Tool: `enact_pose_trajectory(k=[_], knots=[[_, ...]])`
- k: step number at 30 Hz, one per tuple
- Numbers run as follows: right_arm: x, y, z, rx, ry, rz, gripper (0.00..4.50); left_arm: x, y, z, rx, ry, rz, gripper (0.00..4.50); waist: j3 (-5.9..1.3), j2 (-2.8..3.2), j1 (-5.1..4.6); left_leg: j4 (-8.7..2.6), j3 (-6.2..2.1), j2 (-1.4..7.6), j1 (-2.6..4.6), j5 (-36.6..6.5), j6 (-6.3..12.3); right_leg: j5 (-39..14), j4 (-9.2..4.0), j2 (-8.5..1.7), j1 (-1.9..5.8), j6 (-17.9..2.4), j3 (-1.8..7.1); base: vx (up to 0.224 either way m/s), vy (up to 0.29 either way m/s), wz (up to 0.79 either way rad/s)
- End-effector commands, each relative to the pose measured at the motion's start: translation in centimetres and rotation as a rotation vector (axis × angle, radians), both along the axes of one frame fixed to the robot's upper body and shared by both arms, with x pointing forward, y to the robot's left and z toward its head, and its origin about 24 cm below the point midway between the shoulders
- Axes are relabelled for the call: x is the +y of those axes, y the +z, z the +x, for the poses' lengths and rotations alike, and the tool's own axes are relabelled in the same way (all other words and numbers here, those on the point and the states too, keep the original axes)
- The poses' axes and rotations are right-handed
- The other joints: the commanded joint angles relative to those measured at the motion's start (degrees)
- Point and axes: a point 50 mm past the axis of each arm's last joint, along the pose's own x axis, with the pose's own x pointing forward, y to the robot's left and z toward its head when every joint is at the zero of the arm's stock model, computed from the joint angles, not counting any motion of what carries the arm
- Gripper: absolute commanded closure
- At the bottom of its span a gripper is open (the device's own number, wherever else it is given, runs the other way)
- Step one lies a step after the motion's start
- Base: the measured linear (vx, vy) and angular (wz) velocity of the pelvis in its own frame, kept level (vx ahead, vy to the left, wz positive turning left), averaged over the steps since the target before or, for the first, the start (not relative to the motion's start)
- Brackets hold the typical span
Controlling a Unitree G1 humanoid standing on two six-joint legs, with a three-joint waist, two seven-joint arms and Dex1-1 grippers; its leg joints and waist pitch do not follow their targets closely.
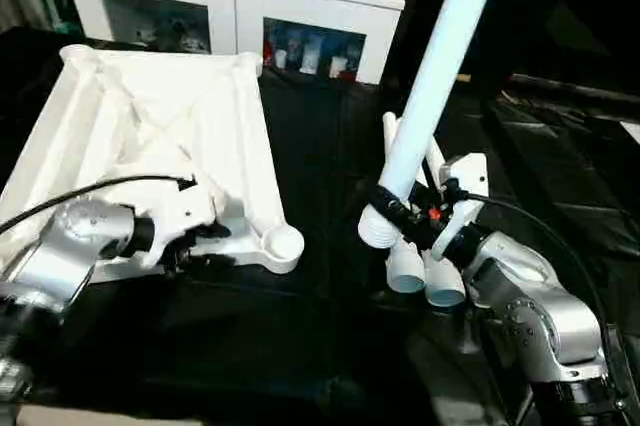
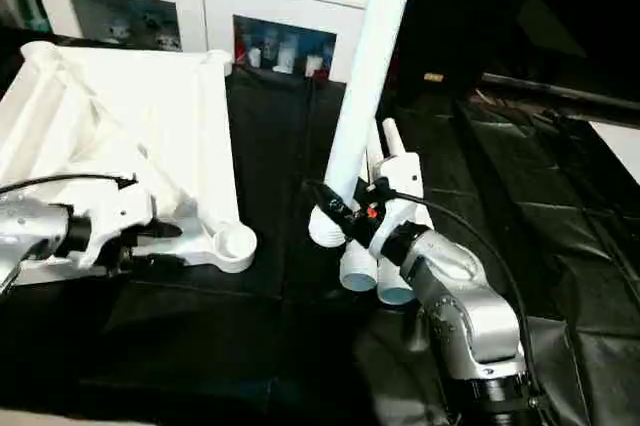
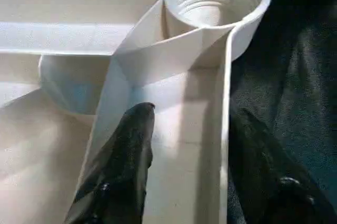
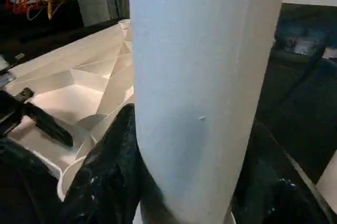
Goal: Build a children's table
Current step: Pick table leg
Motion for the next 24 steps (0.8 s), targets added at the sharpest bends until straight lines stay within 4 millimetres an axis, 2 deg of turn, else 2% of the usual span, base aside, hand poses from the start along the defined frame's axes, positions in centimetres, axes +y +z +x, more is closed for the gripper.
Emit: enact_pose_trajectory(k=[1, 5, 8, 13, 18, 19, 20, 23, 24], knots=[[-0.2, 0.5, -0.2, -0.023, 0.011, -0.004, 2.64, -0.2, 0.3, 0.4, 0.002, -0.031, 0.007, 2.51, -3.47, 1.96, -0.3, -4.98, -0.76, 1.83, 2.01, -18.3, -4.31, -11.5, -4.73, -4.78, 1.12, -8.3, 2.63, 0.0, 0.0, 0.0], [-0.3, 0.5, -0.3, -0.022, 0.013, -0.004, 2.64, 0.5, 0.3, 0.3, 0.045, -0.033, 0.031, 2.91, -3.41, 2.16, -0.31, -5.06, -0.88, 1.97, 2.1, -19.3, -4.47, -12.2, -4.73, -4.88, 1.01, -8.7, 2.61, 0.0, 0.0, 0.0], [-0.3, 0.5, -0.4, -0.021, 0.013, -0.005, 2.64, 0.8, 0.3, 0.3, 0.066, -0.019, 0.034, 3.02, -3.31, 2.08, -0.32, -5.08, -0.84, 2.02, 2.22, -19.8, -4.44, -12.2, -4.74, -4.86, 0.87, -9.1, 2.63, 0.0, 0.0, 0.0], [-0.3, 0.5, -0.2, -0.019, 0.016, -0.006, 2.64, 1.3, 0.2, 0.1, 0.102, -0.017, 0.028, 3.46, -3.35, 1.85, -0.27, -5.05, -0.83, 1.98, 2.11, -19.0, -4.16, -12.0, -4.65, -4.9, 1.01, -9.3, 2.63, 0.0, 0.0, 0.0], [-0.2, 0.6, -0.1, -0.02, 0.021, -0.001, 2.64, 1.4, 0.0, 0.0, 0.108, -0.019, 0.03, 3.86, -3.28, 1.91, -0.29, -5.13, -0.86, 2.07, 2.17, -19.5, -4.16, -12.4, -4.69, -4.93, 0.91, -9.4, 2.61, 0.0, 0.0, 0.0], [0.0, 0.6, -0.1, -0.012, 0.023, 0.012, 2.64, 1.3, -0.2, -0.1, 0.113, -0.023, 0.033, 3.91, -3.22, 1.72, -0.3, -5.12, -0.82, 2.04, 2.11, -19.5, -4.04, -12.7, -4.72, -4.93, 0.93, -9.4, 2.63, 0.0, 0.0, 0.0], [0.1, 0.6, 0.0, -0.003, 0.024, 0.025, 2.64, 1.2, -0.3, -0.2, 0.115, -0.028, 0.033, 3.91, -3.22, 1.77, -0.28, -5.13, -0.82, 2.04, 2.13, -19.6, -4.01, -13.0, -4.76, -4.97, 0.92, -9.3, 2.66, 0.0, 0.0, 0.0], [0.3, 0.5, 0.0, 0.028, 0.033, 0.054, 2.64, 0.6, -0.6, -0.3, 0.111, -0.047, 0.025, 4.28, -3.18, 1.68, -0.3, -5.21, -0.91, 2.11, 2.17, -20.1, -3.95, -15.0, -4.92, -5.1, 0.9, -9.0, 2.66, 0.0, 0.0, 0.0], [0.5, 0.4, 0.1, 0.064, 0.042, 0.067, 2.64, -0.3, -0.8, -0.4, 0.104, -0.074, 0.014, 4.31, -3.17, 1.57, -0.32, -5.25, -0.92, 2.18, 2.23, -20.0, -3.94, -15.1, -4.94, -5.08, 0.83, -9.0, 2.64, 0.0, 0.0, 0.0]])
